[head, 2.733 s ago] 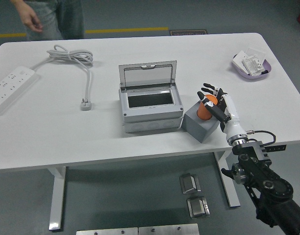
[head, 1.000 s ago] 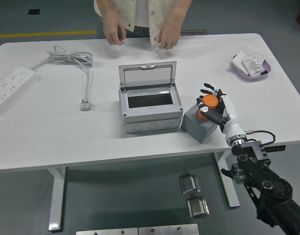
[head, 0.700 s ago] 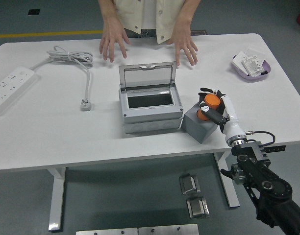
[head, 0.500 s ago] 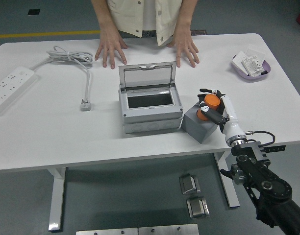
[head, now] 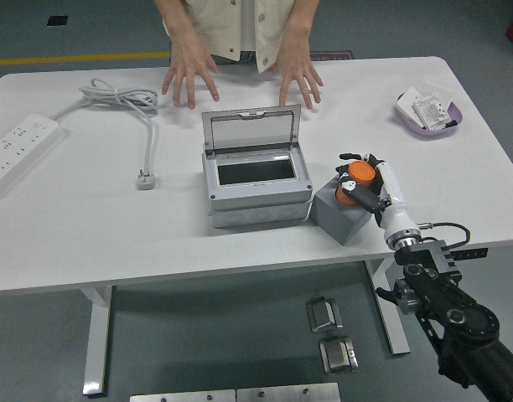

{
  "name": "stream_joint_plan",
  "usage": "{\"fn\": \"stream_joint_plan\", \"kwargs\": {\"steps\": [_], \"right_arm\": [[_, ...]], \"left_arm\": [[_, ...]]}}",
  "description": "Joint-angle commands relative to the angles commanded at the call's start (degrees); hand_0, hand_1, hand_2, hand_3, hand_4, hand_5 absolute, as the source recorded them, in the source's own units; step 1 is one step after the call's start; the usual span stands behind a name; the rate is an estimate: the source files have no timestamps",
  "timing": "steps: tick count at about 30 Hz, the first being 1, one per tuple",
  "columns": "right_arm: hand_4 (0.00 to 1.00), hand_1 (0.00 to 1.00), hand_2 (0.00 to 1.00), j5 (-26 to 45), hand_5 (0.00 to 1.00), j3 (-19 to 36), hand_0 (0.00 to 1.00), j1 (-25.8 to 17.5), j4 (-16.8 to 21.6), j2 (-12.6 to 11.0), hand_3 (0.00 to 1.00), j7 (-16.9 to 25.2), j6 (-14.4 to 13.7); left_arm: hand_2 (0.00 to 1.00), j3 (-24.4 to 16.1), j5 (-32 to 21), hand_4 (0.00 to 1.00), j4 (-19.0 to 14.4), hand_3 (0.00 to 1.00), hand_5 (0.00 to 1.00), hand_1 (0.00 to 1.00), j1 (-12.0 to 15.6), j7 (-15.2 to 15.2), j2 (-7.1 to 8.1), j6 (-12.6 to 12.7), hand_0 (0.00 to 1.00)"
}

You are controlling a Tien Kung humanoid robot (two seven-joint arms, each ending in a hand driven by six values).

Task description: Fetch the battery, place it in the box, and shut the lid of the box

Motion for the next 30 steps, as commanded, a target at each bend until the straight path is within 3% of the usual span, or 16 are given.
{"fn": "stream_joint_plan", "kwargs": {"steps": [4, 5, 10, 11, 16, 17, 30], "right_arm": [[0.404, 0.524, 0.426, 0.1, 0.002, 0.0, 0.658, 0.0, 0.1, 0.0, 0.54, 0.1, -0.2], [0.383, 0.437, 0.415, 0.1, 0.002, 0.0, 0.585, 0.0, 0.2, -0.1, 0.533, 0.1, -0.2], [0.383, 0.437, 0.415, -0.1, 0.002, 0.1, 0.585, 0.1, 0.3, -0.1, 0.533, 0.0, -0.3], [0.337, 0.328, 0.409, -0.1, 0.002, 0.1, 0.368, 0.1, 0.4, -0.1, 0.527, 0.0, -0.3], [0.337, 0.328, 0.409, -0.3, 0.002, 0.1, 0.368, 0.1, 0.6, -0.2, 0.527, 0.0, -0.4], [0.324, 0.311, 0.41, -0.3, 0.002, 0.2, 0.303, 0.1, 0.6, -0.2, 0.51, -0.1, -0.4], [0.326, 0.309, 0.411, -1.2, 0.002, 0.3, 0.298, 0.2, 2.4, -0.6, 0.511, 0.6, -1.8]], "left_arm": [[0.584, -0.1, 0.1, 0.691, 0.0, 0.633, 0.145, 0.622, 0.0, 0.0, -0.03, 0.0, 0.624], [0.586, -0.1, 0.0, 0.691, 0.0, 0.633, 0.145, 0.621, 0.0, 0.0, -0.03, 0.0, 0.625], [0.586, -0.1, 0.1, 0.691, 0.0, 0.633, 0.145, 0.621, 0.0, 0.0, -0.01, 0.0, 0.625], [0.586, -0.1, 0.1, 0.691, 0.0, 0.634, 0.145, 0.621, 0.0, 0.0, -0.01, 0.0, 0.625], [0.586, -0.1, 0.0, 0.691, 0.0, 0.634, 0.145, 0.621, 0.0, 0.0, -0.06, 0.0, 0.625], [0.588, -0.1, 0.0, 0.692, 0.0, 0.633, 0.145, 0.621, 0.0, 0.0, -0.07, 0.0, 0.626], [0.593, -0.1, 0.0, 0.693, 0.0, 0.634, 0.144, 0.621, 0.0, -0.1, -0.14, -0.1, 0.626]]}}
